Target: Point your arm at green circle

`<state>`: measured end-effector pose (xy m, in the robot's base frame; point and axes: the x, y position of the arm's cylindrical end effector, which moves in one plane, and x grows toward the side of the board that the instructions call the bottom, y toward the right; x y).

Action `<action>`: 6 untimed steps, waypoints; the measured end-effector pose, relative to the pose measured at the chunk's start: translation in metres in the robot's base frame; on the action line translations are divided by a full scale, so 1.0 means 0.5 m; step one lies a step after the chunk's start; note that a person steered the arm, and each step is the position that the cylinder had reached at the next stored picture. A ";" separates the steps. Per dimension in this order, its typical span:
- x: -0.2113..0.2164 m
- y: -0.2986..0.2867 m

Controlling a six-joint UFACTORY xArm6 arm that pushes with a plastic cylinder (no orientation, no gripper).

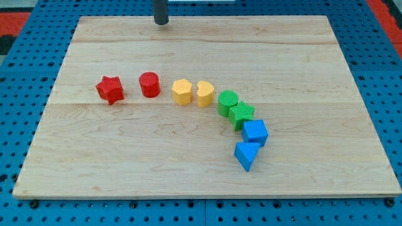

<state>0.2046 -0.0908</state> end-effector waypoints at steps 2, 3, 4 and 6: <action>0.008 0.011; 0.026 0.026; 0.038 0.214; 0.248 0.276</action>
